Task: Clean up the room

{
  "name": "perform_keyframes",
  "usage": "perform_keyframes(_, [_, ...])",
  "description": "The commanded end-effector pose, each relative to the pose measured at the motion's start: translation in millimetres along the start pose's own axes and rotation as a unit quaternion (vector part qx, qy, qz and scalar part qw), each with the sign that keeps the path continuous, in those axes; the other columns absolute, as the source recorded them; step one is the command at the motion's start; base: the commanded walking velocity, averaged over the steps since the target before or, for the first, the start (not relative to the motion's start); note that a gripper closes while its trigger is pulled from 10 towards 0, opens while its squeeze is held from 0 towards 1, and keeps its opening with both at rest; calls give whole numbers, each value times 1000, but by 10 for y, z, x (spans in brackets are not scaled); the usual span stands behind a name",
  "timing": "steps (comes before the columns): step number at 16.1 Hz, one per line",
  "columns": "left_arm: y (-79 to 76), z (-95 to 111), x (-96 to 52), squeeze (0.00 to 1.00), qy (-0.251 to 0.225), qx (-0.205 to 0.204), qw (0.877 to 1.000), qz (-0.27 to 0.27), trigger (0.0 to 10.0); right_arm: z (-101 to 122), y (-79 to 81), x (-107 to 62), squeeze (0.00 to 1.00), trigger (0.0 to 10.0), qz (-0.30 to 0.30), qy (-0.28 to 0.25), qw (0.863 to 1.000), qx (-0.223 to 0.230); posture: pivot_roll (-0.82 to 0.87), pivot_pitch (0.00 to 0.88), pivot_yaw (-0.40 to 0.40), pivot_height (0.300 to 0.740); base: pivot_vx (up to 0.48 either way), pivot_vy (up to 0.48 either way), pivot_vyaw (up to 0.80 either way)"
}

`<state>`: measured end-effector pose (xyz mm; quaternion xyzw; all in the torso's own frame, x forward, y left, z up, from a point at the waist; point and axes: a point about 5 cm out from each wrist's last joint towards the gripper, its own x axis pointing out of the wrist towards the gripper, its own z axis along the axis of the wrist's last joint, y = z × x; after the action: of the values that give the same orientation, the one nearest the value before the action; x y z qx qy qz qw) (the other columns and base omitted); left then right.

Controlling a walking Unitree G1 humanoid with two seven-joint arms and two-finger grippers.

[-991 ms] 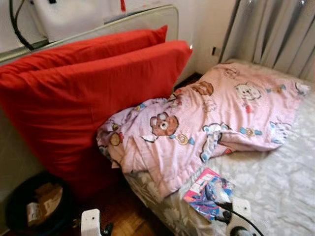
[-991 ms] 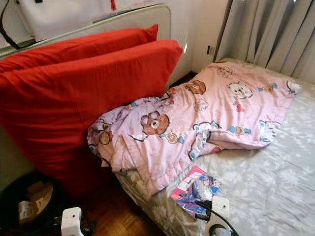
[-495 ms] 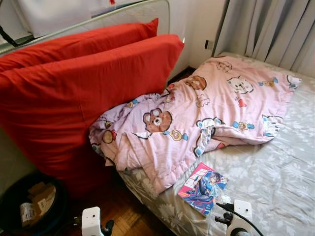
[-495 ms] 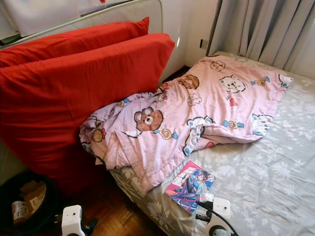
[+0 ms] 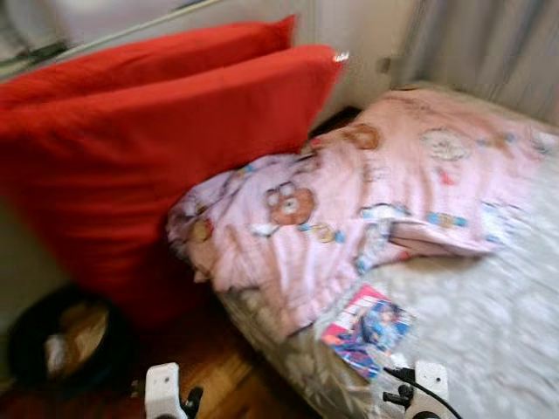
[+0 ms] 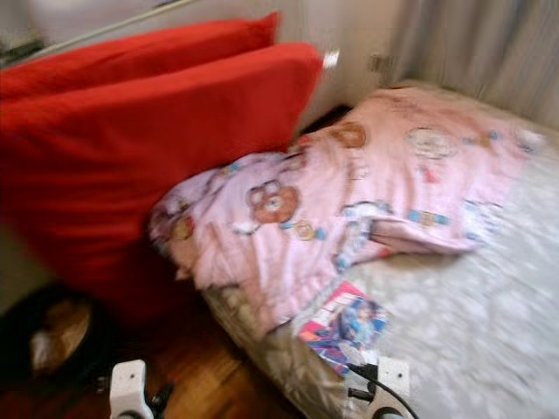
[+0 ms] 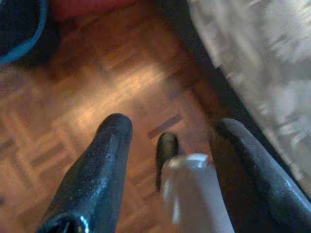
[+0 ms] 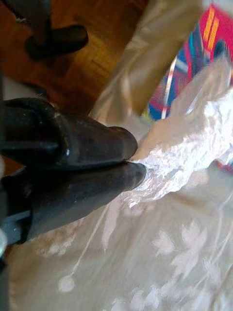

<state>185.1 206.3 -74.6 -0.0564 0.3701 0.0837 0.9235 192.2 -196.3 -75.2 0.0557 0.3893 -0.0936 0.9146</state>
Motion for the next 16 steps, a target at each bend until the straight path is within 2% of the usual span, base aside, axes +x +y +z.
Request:
perform_keyframes(1, [34, -99, -28, 0, 24, 2, 1000, 3, 10000, -60, 3, -15, 0, 10000, 0, 10, 1000, 5, 5, 162, 13, 740, 0, 0, 0])
perform_keyframes(8, [48, -163, -47, 0, 38, 1, 999, 4, 10000, -89, 28, -21, 0, 10000, 6, 16, 1000, 0, 8, 167, 16, 740, 0, 121, 0])
perform_keyframes(13, [58, -183, -54, 0, 44, 1, 999, 5, 10000, -99, 36, -23, 0, 10000, 6, 18, 1000, 0, 9, 168, 16, 740, 0, 314, 0])
perform_keyframes(16, [62, -191, -57, 0, 46, 1, 999, 5, 10000, -103, 35, -24, 0, 10000, 7, 19, 1000, 1, 10, 169, 14, 740, 0, 0, 0])
